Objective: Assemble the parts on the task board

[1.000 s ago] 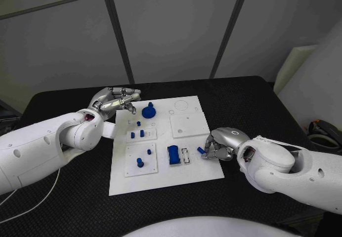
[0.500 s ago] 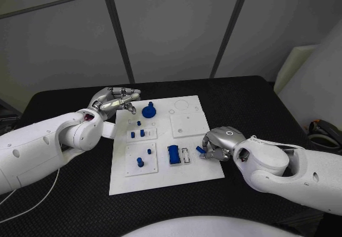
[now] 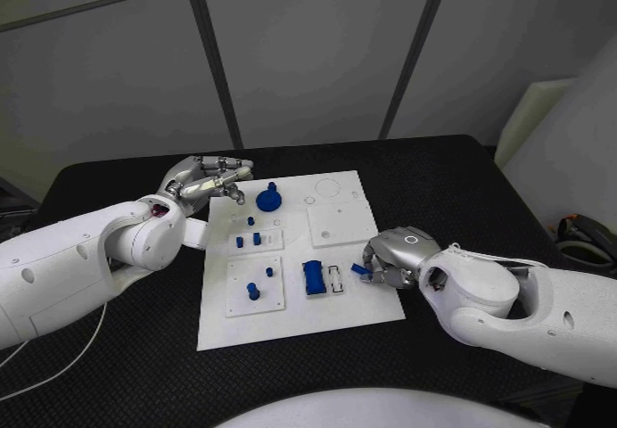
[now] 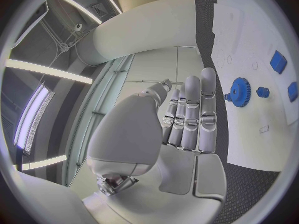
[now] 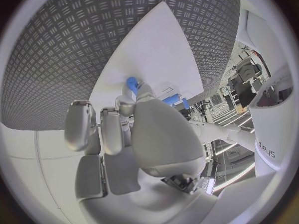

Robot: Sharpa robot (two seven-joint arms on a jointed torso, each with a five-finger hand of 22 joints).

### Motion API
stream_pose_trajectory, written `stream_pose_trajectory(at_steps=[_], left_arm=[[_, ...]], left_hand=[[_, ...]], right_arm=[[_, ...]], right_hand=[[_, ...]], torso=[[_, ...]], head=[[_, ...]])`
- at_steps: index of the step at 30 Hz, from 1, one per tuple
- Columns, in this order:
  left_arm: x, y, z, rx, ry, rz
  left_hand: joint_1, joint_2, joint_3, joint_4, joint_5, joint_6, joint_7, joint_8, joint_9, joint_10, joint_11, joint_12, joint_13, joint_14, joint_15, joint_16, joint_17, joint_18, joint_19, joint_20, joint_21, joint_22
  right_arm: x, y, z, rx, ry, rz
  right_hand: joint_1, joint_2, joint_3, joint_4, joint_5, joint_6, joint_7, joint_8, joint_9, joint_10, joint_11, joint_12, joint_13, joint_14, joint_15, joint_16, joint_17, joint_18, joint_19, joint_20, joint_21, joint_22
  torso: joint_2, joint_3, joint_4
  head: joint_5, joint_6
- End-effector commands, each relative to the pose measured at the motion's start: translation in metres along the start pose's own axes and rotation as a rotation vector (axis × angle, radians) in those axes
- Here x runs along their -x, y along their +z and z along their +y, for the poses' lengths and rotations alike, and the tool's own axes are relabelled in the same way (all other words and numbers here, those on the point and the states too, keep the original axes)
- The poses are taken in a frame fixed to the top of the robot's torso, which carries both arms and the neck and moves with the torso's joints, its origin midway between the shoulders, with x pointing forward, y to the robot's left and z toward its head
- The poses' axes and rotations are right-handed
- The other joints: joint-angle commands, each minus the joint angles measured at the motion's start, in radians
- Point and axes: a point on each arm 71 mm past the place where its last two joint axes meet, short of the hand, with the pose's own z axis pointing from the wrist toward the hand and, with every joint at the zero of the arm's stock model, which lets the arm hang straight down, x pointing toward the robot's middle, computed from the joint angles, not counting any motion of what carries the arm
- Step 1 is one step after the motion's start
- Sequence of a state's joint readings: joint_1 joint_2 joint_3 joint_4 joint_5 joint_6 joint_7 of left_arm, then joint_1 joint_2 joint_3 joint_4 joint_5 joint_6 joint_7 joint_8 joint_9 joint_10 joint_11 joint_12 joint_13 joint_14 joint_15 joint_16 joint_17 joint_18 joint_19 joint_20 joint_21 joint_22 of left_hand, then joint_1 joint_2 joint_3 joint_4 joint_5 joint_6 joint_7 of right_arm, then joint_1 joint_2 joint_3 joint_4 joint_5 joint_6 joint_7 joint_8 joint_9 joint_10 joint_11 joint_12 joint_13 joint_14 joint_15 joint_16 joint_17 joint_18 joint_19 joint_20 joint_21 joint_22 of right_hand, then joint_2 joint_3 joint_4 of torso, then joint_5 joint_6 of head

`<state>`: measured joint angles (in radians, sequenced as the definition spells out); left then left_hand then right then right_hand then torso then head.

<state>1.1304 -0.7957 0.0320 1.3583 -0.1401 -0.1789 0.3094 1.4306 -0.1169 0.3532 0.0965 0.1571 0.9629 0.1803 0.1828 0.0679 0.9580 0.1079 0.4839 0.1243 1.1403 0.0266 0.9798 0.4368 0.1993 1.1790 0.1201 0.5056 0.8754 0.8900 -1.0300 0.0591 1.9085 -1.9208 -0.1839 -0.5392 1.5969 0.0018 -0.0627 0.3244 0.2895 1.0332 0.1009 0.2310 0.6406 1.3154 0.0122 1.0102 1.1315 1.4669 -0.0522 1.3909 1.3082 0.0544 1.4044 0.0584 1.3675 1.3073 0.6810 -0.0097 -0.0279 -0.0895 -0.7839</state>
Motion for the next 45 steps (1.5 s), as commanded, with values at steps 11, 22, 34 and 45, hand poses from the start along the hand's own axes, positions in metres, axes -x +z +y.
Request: stream_pose_trajectory(at_steps=[11,22,34,45], left_arm=[[-0.001,0.001,-0.001,-0.002,0.001,0.006],[-0.001,0.001,-0.001,-0.001,0.002,0.003],[-0.001,0.001,-0.001,-0.002,0.001,0.005],[-0.002,0.001,-0.001,-0.002,0.001,0.007]], left_hand=[[-0.006,0.004,-0.004,0.002,0.002,-0.008,0.001,-0.001,-0.001,-0.009,0.002,0.009,-0.001,-0.006,0.003,0.007,-0.002,-0.018,0.004,0.004,-0.006,-0.002],[-0.005,0.005,-0.003,0.002,0.002,-0.008,0.001,-0.001,0.000,-0.009,0.002,0.009,-0.001,-0.007,0.002,0.007,-0.002,-0.018,0.004,0.004,-0.006,-0.002],[-0.005,0.005,-0.003,0.002,0.002,-0.008,0.001,-0.001,0.000,-0.009,0.002,0.009,-0.001,-0.007,0.002,0.007,-0.002,-0.018,0.004,0.004,-0.006,-0.002],[-0.005,0.005,-0.003,0.002,0.002,-0.008,0.001,-0.001,0.000,-0.009,0.002,0.009,-0.001,-0.007,0.002,0.007,-0.002,-0.018,0.004,0.004,-0.006,-0.002]], right_arm=[[-0.012,-0.014,-0.014,-0.104,0.215,0.056],[-0.003,-0.020,-0.008,-0.123,0.379,-0.017],[-0.001,-0.016,0.006,-0.124,0.503,-0.021],[-0.006,-0.009,0.015,-0.119,0.550,0.030]], right_hand=[[-0.041,-0.055,0.268,-0.085,-0.029,0.031,-0.008,-0.016,-0.380,0.026,-0.003,0.022,0.012,0.057,-0.004,0.013,0.026,-0.002,0.021,-0.001,0.023,0.107],[-0.090,-0.080,0.305,-0.080,-0.035,0.042,-0.013,-0.016,-0.372,0.040,-0.006,0.041,0.026,0.060,-0.007,0.022,0.040,-0.008,0.040,-0.003,0.045,0.127],[-0.114,-0.094,0.317,-0.077,-0.032,0.044,-0.014,-0.017,-0.369,0.046,-0.007,0.053,0.034,0.062,-0.007,0.028,0.047,-0.010,0.044,-0.003,0.051,0.132],[-0.191,-0.112,0.306,-0.052,0.026,0.061,-0.021,-0.011,-0.356,0.058,-0.011,0.068,0.045,0.064,-0.009,0.035,0.057,-0.011,0.048,-0.005,0.056,0.137]], torso=[[-0.002,-0.0015,0.0014],[0.000,-0.0013,-0.0005],[0.000,-0.0012,0.0024],[0.001,-0.0004,0.0000]], head=[[0.003,0.002],[0.009,0.005],[0.011,0.004],[0.014,0.004]])
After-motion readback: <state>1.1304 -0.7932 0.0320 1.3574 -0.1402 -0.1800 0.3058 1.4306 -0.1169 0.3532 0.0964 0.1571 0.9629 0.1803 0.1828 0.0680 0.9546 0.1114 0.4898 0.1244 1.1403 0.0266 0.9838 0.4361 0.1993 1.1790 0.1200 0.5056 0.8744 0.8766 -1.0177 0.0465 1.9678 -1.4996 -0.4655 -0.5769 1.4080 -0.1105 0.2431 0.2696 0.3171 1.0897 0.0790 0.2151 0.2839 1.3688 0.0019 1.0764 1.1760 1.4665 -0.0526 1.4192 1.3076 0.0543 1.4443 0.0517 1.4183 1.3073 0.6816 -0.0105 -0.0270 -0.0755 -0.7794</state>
